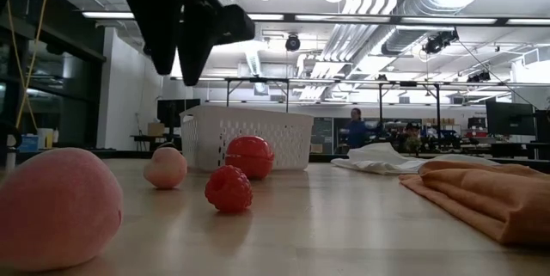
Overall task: Pick and placing Produce into tupperware
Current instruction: Put the top apricot in the basket
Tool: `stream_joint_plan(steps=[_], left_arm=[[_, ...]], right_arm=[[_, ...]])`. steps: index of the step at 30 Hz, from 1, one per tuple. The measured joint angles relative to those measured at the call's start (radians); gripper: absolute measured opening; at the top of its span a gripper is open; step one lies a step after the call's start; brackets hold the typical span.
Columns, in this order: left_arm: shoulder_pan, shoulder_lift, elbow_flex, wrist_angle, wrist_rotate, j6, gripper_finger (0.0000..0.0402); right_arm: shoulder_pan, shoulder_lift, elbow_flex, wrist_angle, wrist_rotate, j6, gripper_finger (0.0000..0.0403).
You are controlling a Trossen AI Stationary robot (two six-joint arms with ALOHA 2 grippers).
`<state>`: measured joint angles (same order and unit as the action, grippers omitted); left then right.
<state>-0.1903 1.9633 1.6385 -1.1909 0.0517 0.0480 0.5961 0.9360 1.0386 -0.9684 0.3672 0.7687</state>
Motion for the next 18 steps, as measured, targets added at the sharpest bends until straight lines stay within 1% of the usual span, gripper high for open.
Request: stream_joint_plan(steps=[7,10,13,18], left_arm=[[0.000,-0.015,-0.121,0.010,0.002,-0.059,0.0145],[0.000,-0.012,-0.166,0.007,0.041,-0.080,0.0145],[0.000,-0.013,-0.184,0.014,0.084,-0.097,0.0145],[0.000,-0.013,-0.167,0.012,0.090,-0.105,0.0145]], right_arm=[[0.000,0.000,0.000,-0.006,0.000,0.001,0.0138],[0.000,0.000,0.000,-0.009,0.000,0.001,0.0138],[0.000,0.000,0.000,-0.013,0.000,-0.001,0.0138],[0.000,0.000,0.000,-0.019,0.005,-0.007,0.0138]])
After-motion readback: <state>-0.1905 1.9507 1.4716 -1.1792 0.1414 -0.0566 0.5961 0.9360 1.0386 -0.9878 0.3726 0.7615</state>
